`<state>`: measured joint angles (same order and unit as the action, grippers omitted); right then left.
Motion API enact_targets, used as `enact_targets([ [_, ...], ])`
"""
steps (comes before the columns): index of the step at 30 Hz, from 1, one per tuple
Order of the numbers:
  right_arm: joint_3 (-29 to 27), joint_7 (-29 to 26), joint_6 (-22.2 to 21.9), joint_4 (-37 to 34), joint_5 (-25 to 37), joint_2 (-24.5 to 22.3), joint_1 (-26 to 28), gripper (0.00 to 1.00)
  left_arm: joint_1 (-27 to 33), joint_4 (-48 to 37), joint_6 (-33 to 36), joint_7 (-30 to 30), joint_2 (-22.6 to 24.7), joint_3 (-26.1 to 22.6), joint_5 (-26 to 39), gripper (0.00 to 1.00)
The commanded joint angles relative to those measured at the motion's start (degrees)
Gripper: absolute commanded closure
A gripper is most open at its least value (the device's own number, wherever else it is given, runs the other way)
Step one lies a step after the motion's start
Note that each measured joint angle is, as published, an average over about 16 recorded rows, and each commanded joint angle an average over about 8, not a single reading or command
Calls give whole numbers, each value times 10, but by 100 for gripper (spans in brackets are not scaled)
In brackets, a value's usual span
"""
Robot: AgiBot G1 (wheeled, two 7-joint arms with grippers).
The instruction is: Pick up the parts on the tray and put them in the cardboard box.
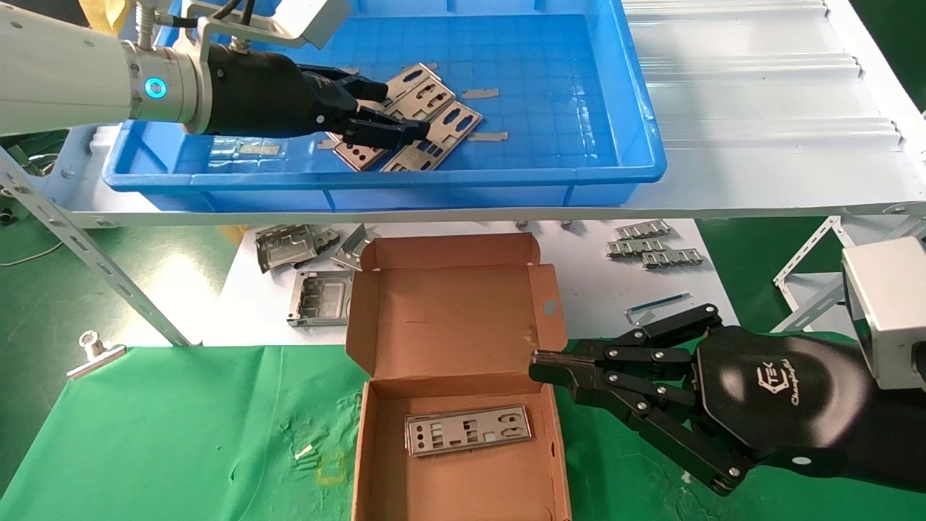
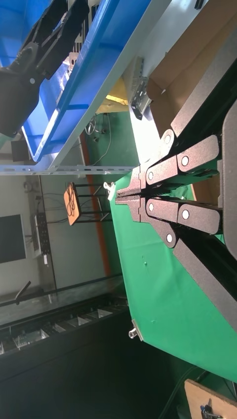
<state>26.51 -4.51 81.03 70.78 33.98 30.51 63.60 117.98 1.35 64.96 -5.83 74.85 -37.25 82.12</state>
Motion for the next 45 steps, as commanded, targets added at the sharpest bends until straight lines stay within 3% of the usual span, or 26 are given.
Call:
enact_targets([
  [1, 0, 0, 0, 0, 0, 0, 0, 100, 1, -1, 2, 3, 1, -2, 3, 98],
  [24, 0, 0, 0, 0, 0, 0, 0, 100, 4, -3, -44, 12, 2, -1, 1, 100],
  [39, 0, 0, 0, 0, 0, 0, 0, 100, 30, 2, 5, 28, -24, 15, -21, 100],
  [40, 0, 0, 0, 0, 0, 0, 0, 100, 29, 1, 8, 30, -25, 15, -21, 97],
  [45, 0, 0, 0, 0, 0, 0, 0, 100, 22, -3, 22, 36, -21, 10, -15, 35],
])
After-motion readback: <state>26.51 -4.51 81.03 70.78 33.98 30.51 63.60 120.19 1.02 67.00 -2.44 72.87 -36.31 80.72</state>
